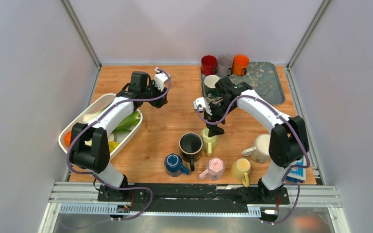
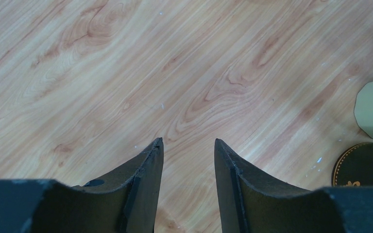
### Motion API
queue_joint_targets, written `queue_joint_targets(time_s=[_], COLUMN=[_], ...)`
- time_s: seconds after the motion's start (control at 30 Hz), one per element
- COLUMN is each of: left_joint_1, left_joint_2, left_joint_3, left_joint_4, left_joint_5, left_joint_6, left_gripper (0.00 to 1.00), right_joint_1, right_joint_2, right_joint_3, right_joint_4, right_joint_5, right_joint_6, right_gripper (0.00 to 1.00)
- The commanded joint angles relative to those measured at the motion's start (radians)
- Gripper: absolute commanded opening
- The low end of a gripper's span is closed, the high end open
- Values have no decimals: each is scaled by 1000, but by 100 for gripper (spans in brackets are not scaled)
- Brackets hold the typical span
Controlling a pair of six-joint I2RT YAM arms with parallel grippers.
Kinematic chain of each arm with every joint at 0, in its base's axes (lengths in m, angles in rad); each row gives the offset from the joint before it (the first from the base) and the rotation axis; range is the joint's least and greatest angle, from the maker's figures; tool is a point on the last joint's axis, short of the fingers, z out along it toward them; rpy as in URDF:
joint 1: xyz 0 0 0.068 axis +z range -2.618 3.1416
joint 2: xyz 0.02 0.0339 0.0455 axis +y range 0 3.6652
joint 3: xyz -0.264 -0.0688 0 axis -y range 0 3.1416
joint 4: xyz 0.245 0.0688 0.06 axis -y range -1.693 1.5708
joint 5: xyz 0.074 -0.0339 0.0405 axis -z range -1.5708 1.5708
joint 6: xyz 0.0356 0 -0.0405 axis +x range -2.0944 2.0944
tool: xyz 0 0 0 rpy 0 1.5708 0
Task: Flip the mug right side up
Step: Move the cup to the center of the board.
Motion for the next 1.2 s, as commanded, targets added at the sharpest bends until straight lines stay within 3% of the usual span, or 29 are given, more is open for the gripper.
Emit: queue_joint_targets(time_s=[0.0, 0.17, 0.33, 0.63, 0.93, 1.17], left_joint_1=[5, 6, 5, 4, 4, 5], left_joint_2=[-10, 11, -9, -49, -93, -69], left_joint_3=[24, 41, 42, 24, -40, -26], left_joint_4=[9, 17, 40, 70, 71, 73], left_joint_5=[34, 45, 14, 6, -12, -3], left_joint_6=[4, -22, -20, -31, -40, -72], left_gripper=[51, 51, 51, 51, 51, 51], right_joint_1=[24, 7, -28, -83, -82, -55], right_joint_2=[9, 45, 136, 266, 115, 26], right_joint_3=[-2, 0, 103, 339, 166, -1], right_joint_4=[54, 16, -30, -30, 152, 361], right_joint_5=[-6, 96, 163, 231, 203, 357], right_joint_6=[4, -83, -145, -179, 259, 649], right_gripper=[96, 90, 85, 85, 99, 100])
